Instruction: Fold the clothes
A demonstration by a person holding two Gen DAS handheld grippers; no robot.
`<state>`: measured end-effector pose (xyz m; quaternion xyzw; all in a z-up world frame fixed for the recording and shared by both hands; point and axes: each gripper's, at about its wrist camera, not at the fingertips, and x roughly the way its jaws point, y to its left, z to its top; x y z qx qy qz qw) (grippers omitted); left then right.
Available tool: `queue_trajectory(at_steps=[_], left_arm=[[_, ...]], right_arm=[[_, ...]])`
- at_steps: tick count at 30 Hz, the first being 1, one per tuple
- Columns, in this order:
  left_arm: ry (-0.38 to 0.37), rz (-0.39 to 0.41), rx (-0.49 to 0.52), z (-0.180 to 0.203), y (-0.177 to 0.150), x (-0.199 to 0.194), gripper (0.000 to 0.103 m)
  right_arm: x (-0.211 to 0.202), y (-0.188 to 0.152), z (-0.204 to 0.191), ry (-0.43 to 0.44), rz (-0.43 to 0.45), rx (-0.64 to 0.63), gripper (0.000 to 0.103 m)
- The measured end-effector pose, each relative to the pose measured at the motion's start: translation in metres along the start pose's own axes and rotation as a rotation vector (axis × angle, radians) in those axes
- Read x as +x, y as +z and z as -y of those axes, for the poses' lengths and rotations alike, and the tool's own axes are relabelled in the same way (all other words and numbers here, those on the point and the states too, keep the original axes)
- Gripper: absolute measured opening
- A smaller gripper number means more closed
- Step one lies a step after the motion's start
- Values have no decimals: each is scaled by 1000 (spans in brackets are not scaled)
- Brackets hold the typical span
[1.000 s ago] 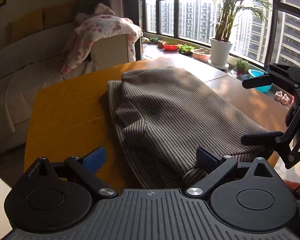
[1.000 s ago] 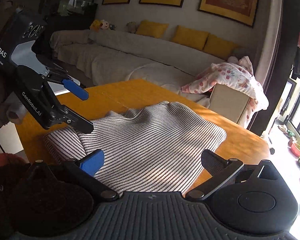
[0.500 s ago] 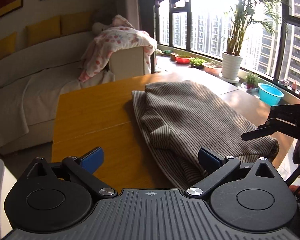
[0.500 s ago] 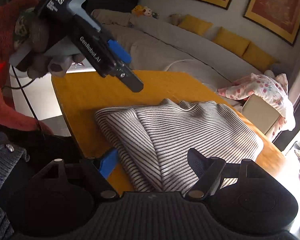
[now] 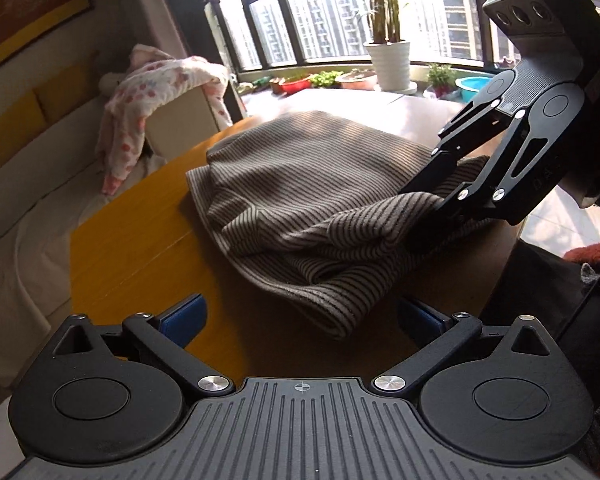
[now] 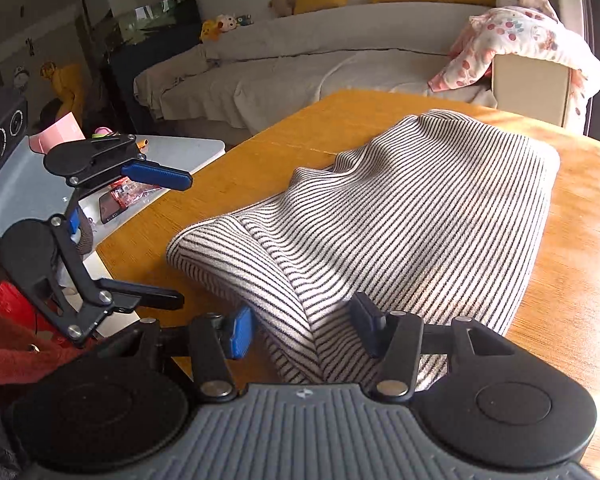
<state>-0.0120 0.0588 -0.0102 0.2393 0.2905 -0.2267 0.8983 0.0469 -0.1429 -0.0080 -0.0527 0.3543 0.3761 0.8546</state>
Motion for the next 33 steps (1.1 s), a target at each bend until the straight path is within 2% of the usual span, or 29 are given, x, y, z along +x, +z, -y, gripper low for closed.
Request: queue_trajectory(at_steps=[3, 6, 9, 15, 18, 20, 21, 22, 24, 26, 29, 31, 33], left_arm=[[50, -11, -11, -1, 4, 12, 103], [50, 13, -63, -8, 11, 13, 103], [34, 34, -132, -17, 16, 11, 103], [-18, 47, -261, -30, 25, 13, 103], [-31, 53, -272, -29, 28, 15, 103], [-38, 57, -272, -28, 30, 15, 103], [-45, 60, -267, -28, 30, 14, 103], [-60, 67, -264, -29, 30, 11, 103], [-122, 103, -288, -37, 30, 1, 103], [-173, 152, -338, -50, 32, -10, 103], [-156, 213, -424, -74, 39, -20, 103], [-125, 235, -467, -89, 48, -17, 103], [-139, 243, -496, -96, 63, 0, 103]], right_arm=[[0, -5, -12, -44, 15, -95, 52], [-2, -14, -35, -139, 38, -269, 68], [-3, -26, -51, -207, 64, -391, 74], [8, -39, -71, -335, 110, -570, 75], [16, -43, -75, -415, 138, -626, 75], [18, -40, -70, -426, 132, -606, 66], [18, -36, -66, -422, 119, -580, 46], [15, -32, -60, -408, 111, -552, 40], [6, -20, -46, -402, 108, -505, 38], [-4, -9, -33, -437, 111, -479, 38], [-13, -2, -18, -521, 91, -509, 32], [-19, -1, -12, -516, 43, -521, 29], [-30, -3, -17, -460, -12, -543, 28]])
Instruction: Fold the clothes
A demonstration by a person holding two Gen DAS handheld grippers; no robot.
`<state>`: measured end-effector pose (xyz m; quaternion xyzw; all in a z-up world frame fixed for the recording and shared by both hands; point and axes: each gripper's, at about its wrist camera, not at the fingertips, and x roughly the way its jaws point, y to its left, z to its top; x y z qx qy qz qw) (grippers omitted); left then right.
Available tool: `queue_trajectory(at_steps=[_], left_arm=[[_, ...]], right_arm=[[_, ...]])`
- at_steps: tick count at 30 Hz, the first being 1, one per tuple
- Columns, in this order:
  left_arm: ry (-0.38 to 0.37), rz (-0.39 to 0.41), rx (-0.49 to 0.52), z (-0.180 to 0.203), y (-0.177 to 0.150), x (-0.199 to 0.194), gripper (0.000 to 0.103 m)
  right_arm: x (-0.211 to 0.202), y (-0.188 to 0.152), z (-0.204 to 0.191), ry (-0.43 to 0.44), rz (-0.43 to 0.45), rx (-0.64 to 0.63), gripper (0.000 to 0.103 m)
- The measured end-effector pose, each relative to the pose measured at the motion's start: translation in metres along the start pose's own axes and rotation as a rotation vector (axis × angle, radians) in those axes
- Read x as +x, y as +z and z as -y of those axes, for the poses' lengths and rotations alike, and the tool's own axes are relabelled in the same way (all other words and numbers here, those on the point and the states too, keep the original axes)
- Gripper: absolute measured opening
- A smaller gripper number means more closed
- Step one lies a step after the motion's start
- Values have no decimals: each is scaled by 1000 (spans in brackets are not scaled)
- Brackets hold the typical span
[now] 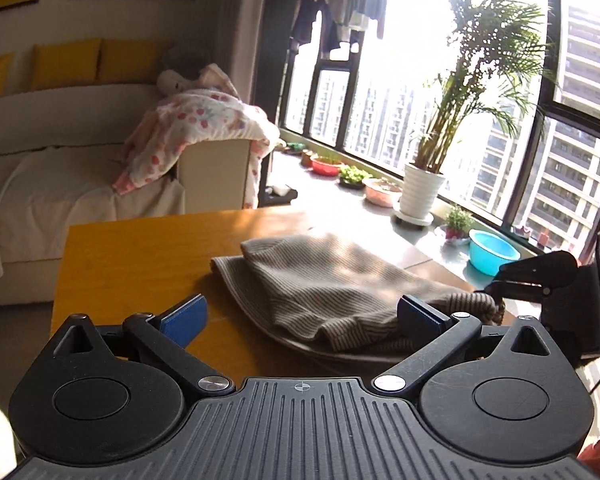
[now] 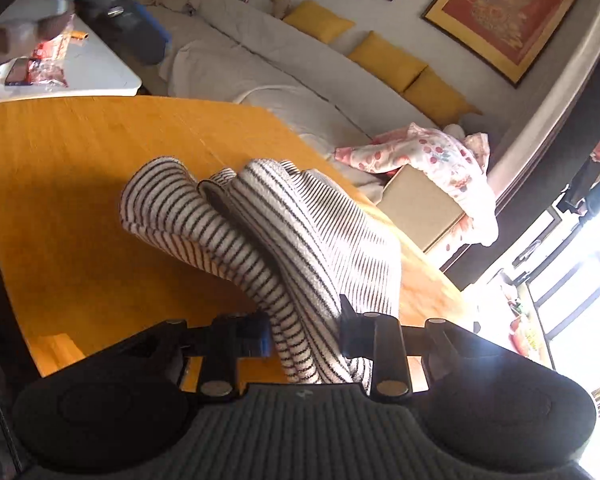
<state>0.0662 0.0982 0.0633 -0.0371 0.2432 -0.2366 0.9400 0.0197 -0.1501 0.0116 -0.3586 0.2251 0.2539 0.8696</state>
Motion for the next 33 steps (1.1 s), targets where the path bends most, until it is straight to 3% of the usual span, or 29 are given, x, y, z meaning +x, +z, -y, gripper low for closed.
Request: queue_trajectory(at_steps=[2, 5, 7, 9, 13, 18, 23, 28, 33], left_arm=[[-43, -24, -19, 2, 7, 27, 97], [-103, -120, 13, 12, 7, 81, 78], [-111, -190, 50, 17, 1, 109, 62], [-109, -263, 94, 16, -10, 132, 57], [-153, -303, 129, 11, -27, 139, 57], [-193, -305, 93, -3, -28, 136, 57], [-148, -311, 95, -6, -26, 132, 52], [-157, -304, 84, -8, -27, 130, 52], [-156, -296, 69, -11, -27, 125, 55]], right_arm=[[-18, 1, -5, 58, -20, -71, 27], [-49, 7, -13, 106, -35, -178, 26], [-71, 17, -9, 153, -46, -219, 26], [-87, 30, 1, 173, -45, -263, 26], [-85, 60, 30, 195, -31, -324, 27], [-12, 76, 57, 326, -32, -355, 32], [60, 61, 64, 407, -72, -302, 41], [68, 51, 70, 413, -44, -227, 49], [64, 42, 68, 351, -18, -186, 61]])
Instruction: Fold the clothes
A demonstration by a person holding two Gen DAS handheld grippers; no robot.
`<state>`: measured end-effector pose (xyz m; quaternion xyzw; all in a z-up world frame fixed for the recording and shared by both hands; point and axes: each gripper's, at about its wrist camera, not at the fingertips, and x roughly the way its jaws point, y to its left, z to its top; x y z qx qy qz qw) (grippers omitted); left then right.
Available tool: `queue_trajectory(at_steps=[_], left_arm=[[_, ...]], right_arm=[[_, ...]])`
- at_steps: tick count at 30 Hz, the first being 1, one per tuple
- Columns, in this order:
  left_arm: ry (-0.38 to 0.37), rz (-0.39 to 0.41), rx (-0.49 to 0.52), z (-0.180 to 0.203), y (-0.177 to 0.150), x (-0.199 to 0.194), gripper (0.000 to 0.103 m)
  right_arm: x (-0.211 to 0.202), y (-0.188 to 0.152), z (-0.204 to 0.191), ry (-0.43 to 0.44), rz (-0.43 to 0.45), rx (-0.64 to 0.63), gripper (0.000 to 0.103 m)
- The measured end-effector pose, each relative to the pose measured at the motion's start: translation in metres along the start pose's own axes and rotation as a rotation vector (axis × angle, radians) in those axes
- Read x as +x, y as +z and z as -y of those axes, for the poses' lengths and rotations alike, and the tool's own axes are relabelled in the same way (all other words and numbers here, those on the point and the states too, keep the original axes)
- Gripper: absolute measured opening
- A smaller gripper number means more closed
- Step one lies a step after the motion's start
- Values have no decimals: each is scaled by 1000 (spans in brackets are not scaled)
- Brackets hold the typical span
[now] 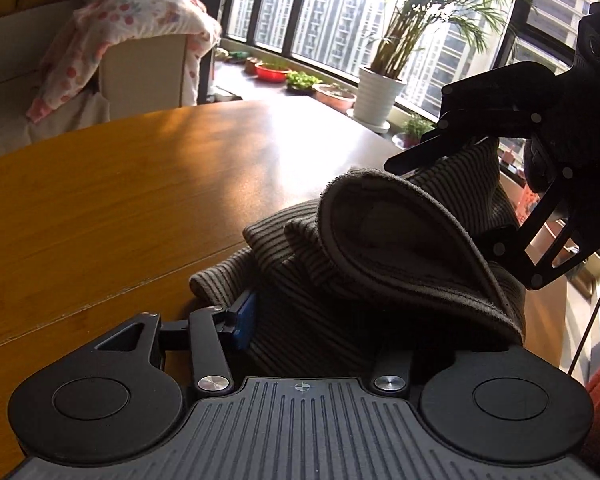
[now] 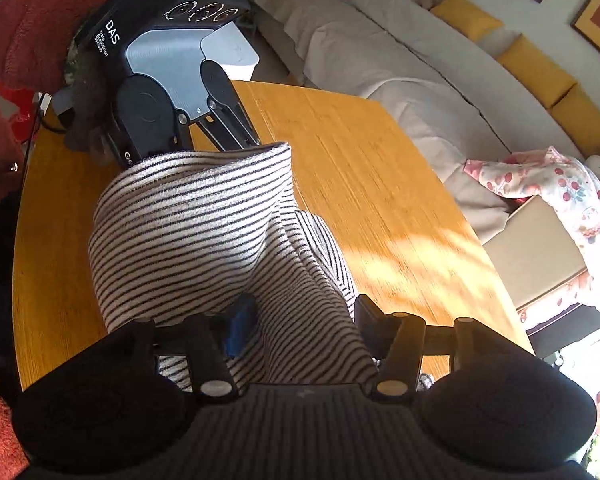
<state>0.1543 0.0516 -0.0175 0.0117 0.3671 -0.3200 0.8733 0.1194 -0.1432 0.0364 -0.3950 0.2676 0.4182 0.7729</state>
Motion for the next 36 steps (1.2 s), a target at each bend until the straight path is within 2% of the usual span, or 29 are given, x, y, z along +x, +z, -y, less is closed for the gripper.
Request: queue_trajectory(at_steps=[2, 4, 7, 10, 12, 14, 17, 20, 23, 25, 28, 30, 31, 33, 36], left_arm=[[12, 11, -22, -5, -1, -7, 63], [73, 34, -66, -14, -4, -20, 88], [76, 91, -166, -30, -9, -47, 91], [13, 174, -227, -32, -6, -75, 95], [-39, 206, -199, -21, -1, -83, 96], [-74, 204, -140, -1, 5, -78, 97], [-34, 169, -19, 28, 9, -57, 97], [64, 122, 39, 37, 9, -34, 97], [122, 101, 31, 30, 6, -24, 99], [134, 97, 18, 23, 4, -21, 99], [150, 88, 25, 14, -3, -17, 100], [160, 86, 21, 9, -6, -13, 102], [159, 83, 3, 6, -7, -14, 102], [165, 79, -17, 1, -7, -18, 102], [135, 106, -17, -1, -3, -38, 101]], right_arm=[[0, -3, 0, -39, 8, 22, 68], [0, -6, 2, -82, 14, 50, 82], [1, -11, 7, -115, 24, 115, 92], [5, -14, 10, -149, 37, 154, 103], [4, -15, 11, -154, 44, 177, 103], [2, -15, 11, -162, 44, 196, 103], [-9, -15, 9, -190, 48, 212, 103], [-28, -17, 10, -235, 80, 236, 103], [-55, -26, 18, -274, 135, 308, 103], [-64, -35, 25, -310, 161, 369, 103], [-42, -50, 29, -471, 59, 374, 103], [-9, -65, 25, -519, -39, 362, 103], [3, -71, 25, -510, -42, 383, 103], [7, -78, 32, -488, -4, 506, 103], [-8, -77, 34, -494, 11, 559, 103]])
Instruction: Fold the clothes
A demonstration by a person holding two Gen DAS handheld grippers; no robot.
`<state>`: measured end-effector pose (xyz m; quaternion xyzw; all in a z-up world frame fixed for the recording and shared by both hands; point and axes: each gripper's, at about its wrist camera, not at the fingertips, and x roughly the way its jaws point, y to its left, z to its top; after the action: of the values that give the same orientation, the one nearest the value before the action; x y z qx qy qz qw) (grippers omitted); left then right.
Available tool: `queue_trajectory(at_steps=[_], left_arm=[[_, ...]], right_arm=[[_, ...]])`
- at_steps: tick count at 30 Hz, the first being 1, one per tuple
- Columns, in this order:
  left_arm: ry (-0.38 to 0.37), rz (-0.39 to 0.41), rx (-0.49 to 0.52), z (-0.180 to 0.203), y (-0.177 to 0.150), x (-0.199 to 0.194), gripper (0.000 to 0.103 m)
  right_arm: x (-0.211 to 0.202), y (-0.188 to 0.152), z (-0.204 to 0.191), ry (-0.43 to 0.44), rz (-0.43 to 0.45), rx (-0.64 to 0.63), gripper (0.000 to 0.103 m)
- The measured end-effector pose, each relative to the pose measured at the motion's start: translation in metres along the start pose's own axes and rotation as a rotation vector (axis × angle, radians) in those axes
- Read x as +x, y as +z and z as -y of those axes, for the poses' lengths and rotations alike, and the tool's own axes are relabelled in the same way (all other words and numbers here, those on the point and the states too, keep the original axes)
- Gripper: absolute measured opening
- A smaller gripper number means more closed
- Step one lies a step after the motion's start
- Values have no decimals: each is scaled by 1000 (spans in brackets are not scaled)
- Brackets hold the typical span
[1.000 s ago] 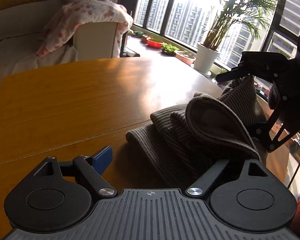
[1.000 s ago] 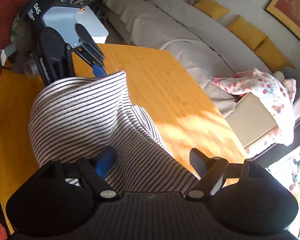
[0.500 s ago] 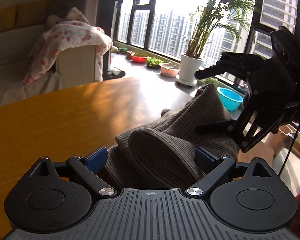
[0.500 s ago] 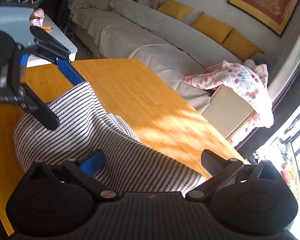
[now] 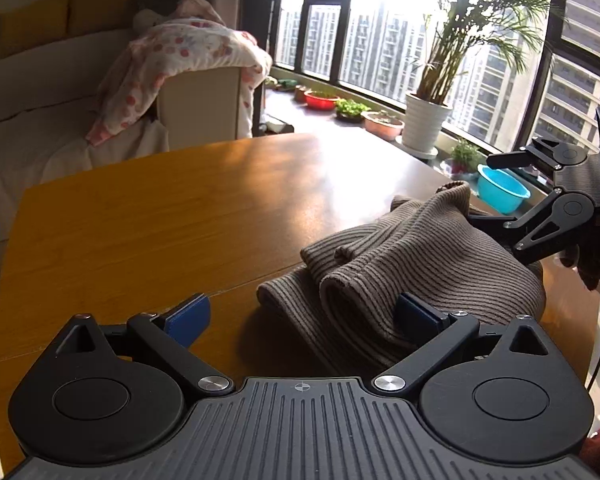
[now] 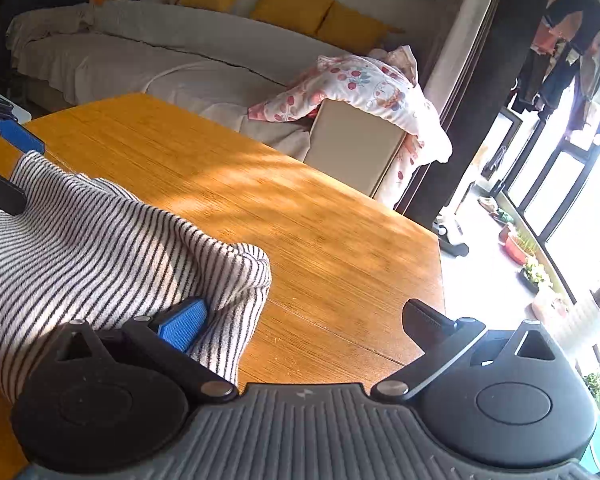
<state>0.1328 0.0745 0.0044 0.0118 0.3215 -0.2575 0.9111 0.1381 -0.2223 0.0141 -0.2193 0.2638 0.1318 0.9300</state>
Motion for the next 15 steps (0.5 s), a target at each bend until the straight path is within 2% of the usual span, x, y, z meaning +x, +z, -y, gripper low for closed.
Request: queue_trajectory(at_steps=[3, 5, 7, 9, 12, 14, 15], left_arm=[[-92, 58, -42, -4, 13, -12, 101], [-160, 94, -72, -4, 24, -14, 101], [-215, 75, -95, 0, 33, 6, 101], [-259, 41, -116, 5, 42, 29, 101], [-219, -21, -128, 6, 48, 68, 101], [-195, -55, -165, 1, 47, 83, 100], [-188, -64, -181, -2, 44, 85, 98]], right_arm=[[-34, -3, 16, 87, 23, 152, 103], [-56, -12, 30, 208, 38, 314, 103], [-67, -23, 44, 347, 13, 502, 103], [-67, -36, 46, 413, -33, 639, 103], [-59, -56, 40, 443, -123, 802, 103], [-52, -62, 31, 476, -167, 835, 96], [-48, -64, 26, 506, -186, 847, 87]])
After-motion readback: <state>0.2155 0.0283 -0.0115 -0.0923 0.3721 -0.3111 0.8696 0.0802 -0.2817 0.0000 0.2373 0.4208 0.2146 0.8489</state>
